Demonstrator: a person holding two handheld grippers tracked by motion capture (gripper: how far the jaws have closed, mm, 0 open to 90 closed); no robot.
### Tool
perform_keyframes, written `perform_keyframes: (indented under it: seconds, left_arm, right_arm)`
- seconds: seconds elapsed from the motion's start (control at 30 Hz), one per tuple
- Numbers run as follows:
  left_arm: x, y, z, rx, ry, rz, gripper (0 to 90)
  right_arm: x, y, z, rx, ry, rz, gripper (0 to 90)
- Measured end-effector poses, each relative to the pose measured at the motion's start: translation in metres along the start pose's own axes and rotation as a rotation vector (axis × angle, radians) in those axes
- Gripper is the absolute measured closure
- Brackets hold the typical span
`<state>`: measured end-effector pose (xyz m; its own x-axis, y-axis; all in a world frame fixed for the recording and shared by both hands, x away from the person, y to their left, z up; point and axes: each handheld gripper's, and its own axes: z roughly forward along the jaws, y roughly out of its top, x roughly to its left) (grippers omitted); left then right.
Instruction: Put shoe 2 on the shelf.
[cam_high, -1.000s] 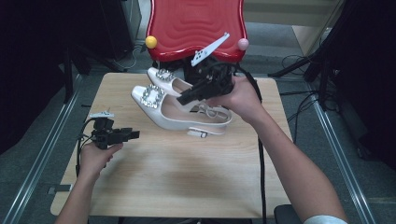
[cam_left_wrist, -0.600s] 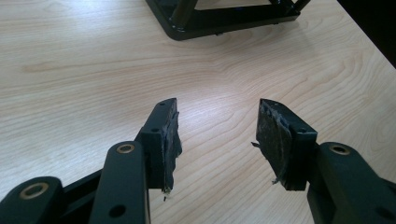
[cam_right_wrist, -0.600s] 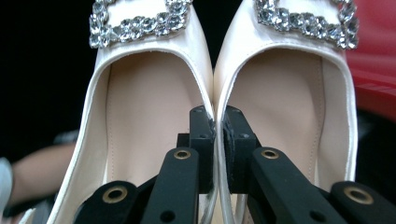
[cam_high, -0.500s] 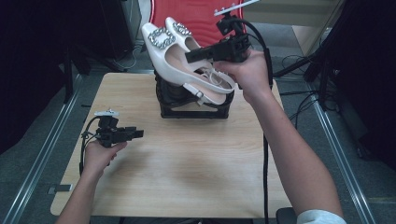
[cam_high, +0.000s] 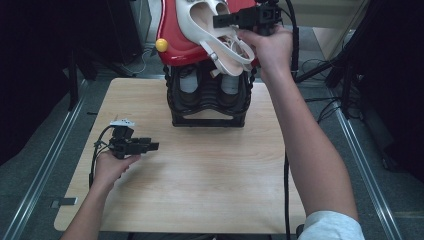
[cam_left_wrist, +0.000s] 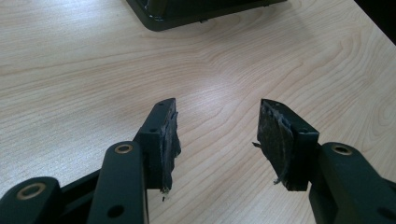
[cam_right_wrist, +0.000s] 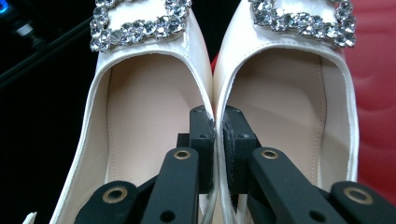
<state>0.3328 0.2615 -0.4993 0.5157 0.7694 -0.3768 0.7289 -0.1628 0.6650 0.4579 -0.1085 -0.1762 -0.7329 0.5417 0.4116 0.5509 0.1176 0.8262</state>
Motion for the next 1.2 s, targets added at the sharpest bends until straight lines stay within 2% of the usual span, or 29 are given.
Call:
perform_keyframes:
  seconds: [0.13, 0.2, 0.37, 0.43, 0.57, 0.77, 1.0, 1.1, 1.2]
  left_arm:
    - [0.0, -0.001, 0.001, 0.003, -0.004, -0.006, 47.7]
    - [-0.002, -0.001, 0.003, 0.006, -0.008, -0.003, 47.7]
    - [-0.006, -0.001, 0.008, 0.02, -0.011, 0.015, 47.8]
    - [-0.008, -0.001, 0.008, 0.017, -0.008, 0.025, 48.6]
    - [-0.011, 0.0, 0.008, 0.01, -0.019, 0.043, 48.9]
    - [-0.014, 0.001, 0.012, 0.012, -0.023, 0.045, 48.8]
    - [-0.014, 0.002, 0.013, 0.015, -0.028, 0.051, 48.8]
    - [-0.015, 0.002, 0.012, 0.012, -0.026, 0.051, 48.8]
    - [-0.014, 0.002, 0.012, 0.019, -0.026, 0.051, 48.8]
  right_arm:
    - [-0.004, 0.011, 0.001, -0.038, -0.045, 0.036, 85.7]
    - [-0.006, 0.019, 0.001, -0.07, -0.093, 0.063, 85.7]
    - [-0.012, 0.033, 0.004, -0.12, -0.161, 0.12, 85.5]
    - [-0.015, 0.039, 0.008, -0.143, -0.205, 0.144, 85.5]
    - [-0.022, 0.045, 0.015, -0.166, -0.273, 0.184, 85.6]
    - [-0.03, 0.048, 0.028, -0.2, -0.364, 0.239, 85.5]
    - [-0.023, 0.046, 0.048, -0.21, -0.428, 0.236, 85.0]
    - [-0.019, 0.045, 0.055, -0.197, -0.454, 0.224, 85.0]
    - [-0.013, 0.044, 0.062, -0.158, -0.483, 0.216, 84.0]
